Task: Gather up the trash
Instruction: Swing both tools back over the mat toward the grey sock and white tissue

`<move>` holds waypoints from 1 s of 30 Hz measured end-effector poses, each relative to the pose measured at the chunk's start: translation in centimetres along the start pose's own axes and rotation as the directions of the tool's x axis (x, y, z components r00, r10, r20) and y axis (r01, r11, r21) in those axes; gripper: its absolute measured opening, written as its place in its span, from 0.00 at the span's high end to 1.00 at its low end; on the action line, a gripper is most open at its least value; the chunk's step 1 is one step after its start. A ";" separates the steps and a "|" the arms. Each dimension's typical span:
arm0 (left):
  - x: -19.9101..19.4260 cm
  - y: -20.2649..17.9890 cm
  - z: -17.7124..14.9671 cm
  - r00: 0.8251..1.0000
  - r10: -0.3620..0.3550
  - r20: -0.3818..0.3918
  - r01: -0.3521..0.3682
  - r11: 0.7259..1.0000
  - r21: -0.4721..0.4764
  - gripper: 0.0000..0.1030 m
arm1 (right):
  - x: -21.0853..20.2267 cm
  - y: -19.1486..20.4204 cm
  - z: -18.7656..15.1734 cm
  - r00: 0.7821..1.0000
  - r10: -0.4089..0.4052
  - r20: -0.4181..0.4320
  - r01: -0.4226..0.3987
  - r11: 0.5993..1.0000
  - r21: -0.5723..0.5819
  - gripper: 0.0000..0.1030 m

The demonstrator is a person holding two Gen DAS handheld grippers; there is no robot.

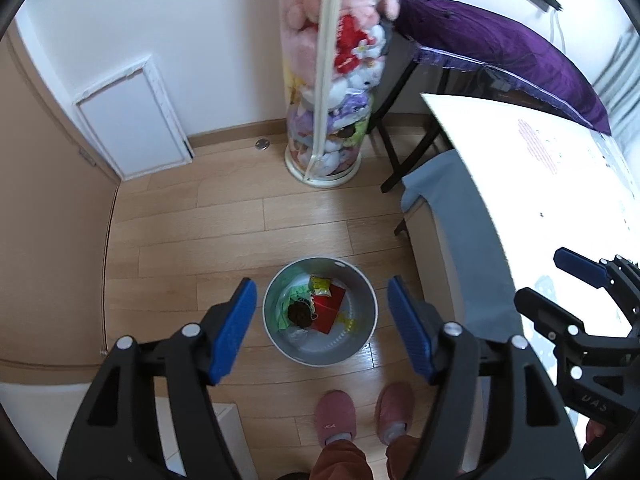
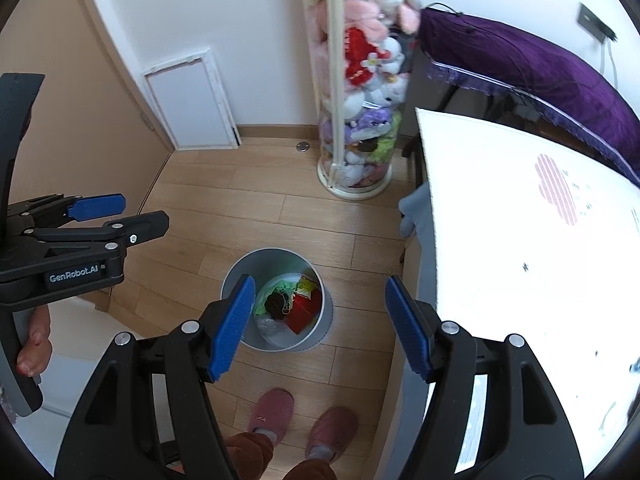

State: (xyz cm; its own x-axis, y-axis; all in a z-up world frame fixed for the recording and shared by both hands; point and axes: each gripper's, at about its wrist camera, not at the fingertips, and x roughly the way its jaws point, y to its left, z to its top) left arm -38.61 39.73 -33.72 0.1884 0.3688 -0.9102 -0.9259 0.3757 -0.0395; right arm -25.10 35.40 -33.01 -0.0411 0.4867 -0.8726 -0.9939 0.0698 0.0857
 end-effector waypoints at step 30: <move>-14.3 -38.8 -1.6 0.907 -0.417 -0.067 0.325 0.586 0.742 0.31 | -28.5 -25.8 -22.3 0.863 -0.501 -0.062 0.381 0.565 0.732 0.37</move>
State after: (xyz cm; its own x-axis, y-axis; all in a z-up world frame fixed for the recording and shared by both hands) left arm -5.94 18.52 -19.87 0.5345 0.1206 -0.8365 -0.2388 0.9710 -0.0126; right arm -0.58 0.33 -21.05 0.4556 0.3310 -0.8263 -0.5023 0.8620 0.0684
